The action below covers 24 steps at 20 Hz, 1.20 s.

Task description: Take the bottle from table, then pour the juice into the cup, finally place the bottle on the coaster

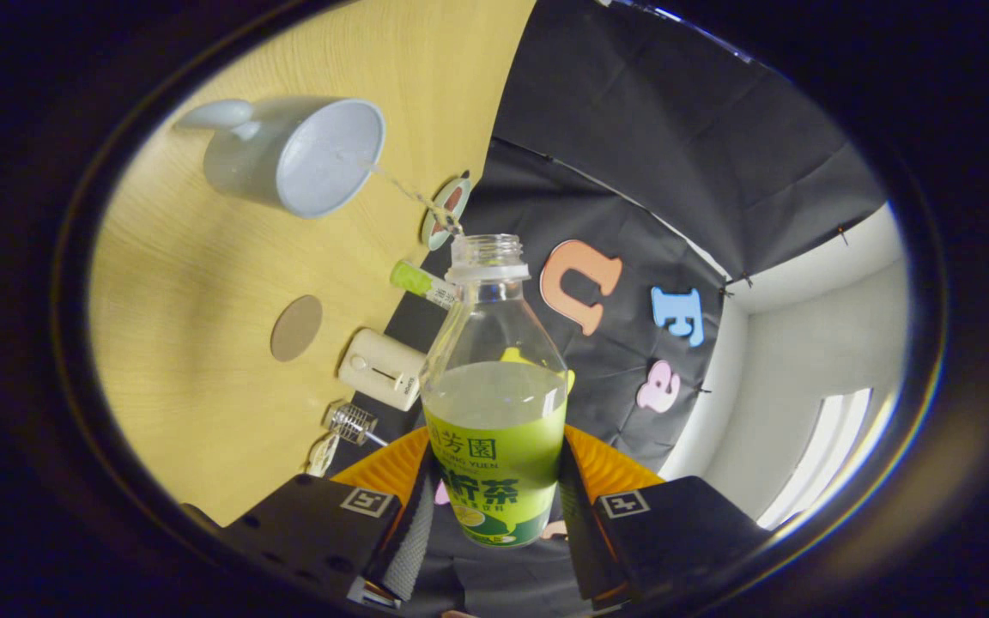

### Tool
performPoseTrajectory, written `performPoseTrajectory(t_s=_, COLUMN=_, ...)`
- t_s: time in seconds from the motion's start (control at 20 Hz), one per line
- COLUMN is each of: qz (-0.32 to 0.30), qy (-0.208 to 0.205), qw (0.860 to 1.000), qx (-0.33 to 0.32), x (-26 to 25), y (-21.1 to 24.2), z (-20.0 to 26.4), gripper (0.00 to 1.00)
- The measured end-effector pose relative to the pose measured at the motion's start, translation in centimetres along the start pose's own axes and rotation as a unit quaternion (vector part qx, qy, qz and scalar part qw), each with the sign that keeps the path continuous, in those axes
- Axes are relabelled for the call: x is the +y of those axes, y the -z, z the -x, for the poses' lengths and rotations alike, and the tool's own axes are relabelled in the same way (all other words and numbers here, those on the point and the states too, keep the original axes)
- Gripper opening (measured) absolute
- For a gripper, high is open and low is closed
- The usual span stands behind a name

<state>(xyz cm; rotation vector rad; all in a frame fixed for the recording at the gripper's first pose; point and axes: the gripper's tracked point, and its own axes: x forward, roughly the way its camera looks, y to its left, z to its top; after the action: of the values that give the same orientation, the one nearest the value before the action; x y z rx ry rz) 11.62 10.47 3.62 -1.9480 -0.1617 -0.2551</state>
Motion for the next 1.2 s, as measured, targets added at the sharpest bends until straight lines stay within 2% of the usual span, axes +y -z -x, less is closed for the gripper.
performPoseTrajectory(t_s=0.65, qz=0.046, qy=0.028, qw=0.999, qx=-0.006, x=-3.5, y=0.5, z=-1.0, gripper=0.72)
performPoseTrajectory(t_s=1.2, qz=0.063, qy=0.043, qw=0.997, qx=-0.022, x=-4.2, y=-0.9, z=-0.8, gripper=0.72)
